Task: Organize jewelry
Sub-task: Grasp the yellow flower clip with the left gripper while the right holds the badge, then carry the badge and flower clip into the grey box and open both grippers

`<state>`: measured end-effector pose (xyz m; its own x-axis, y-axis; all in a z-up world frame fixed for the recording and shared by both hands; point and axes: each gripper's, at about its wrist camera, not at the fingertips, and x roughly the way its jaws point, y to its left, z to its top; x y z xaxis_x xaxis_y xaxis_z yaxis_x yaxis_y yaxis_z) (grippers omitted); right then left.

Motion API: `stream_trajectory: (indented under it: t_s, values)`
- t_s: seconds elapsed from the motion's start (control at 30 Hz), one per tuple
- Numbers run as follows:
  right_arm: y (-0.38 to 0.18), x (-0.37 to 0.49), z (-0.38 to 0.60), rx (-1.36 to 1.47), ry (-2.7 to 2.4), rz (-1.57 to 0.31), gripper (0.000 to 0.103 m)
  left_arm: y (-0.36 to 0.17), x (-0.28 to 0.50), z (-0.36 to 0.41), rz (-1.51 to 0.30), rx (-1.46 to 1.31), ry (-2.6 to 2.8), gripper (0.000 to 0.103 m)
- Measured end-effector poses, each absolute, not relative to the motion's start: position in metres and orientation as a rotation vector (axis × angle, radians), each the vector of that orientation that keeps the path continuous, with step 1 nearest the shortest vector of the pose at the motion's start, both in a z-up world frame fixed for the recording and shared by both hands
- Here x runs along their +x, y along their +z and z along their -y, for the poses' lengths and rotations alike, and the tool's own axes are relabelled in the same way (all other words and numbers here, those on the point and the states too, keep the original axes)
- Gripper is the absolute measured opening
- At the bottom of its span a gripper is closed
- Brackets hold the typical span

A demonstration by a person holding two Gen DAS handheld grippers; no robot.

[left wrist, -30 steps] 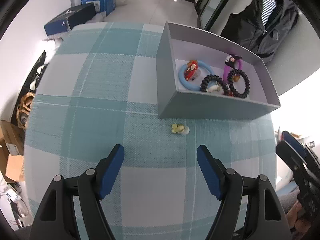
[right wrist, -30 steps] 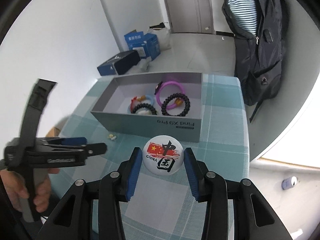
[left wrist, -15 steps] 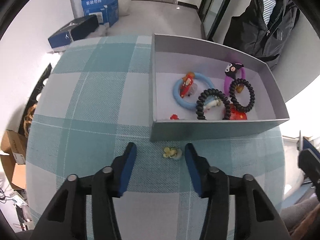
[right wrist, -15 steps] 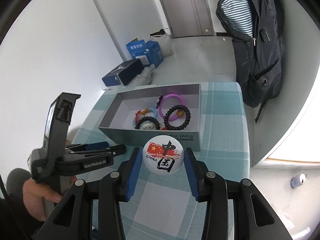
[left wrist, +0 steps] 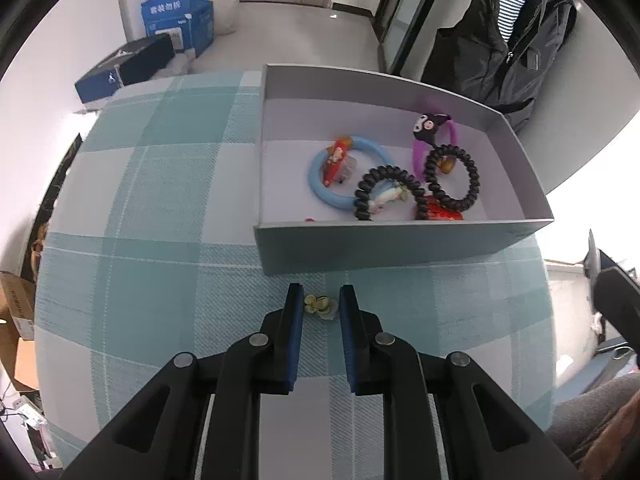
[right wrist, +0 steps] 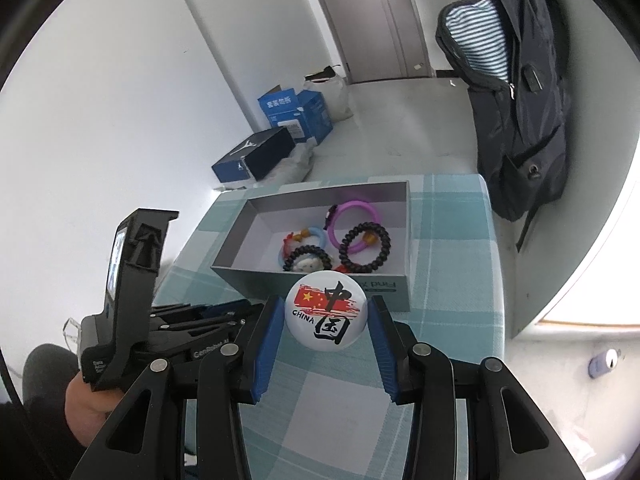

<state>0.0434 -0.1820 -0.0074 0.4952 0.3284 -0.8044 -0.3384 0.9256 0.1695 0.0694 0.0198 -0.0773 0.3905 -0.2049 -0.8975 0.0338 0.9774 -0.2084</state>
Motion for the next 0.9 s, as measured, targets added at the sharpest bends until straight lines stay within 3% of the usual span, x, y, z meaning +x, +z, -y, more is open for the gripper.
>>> stream_trajectory:
  t_s: [0.9]
  values:
    - [0.024,0.058,0.159,0.03,0.484,-0.898,0.042,0.006,0.054,-0.038,-0.919,-0.316,-0.245,0.013]
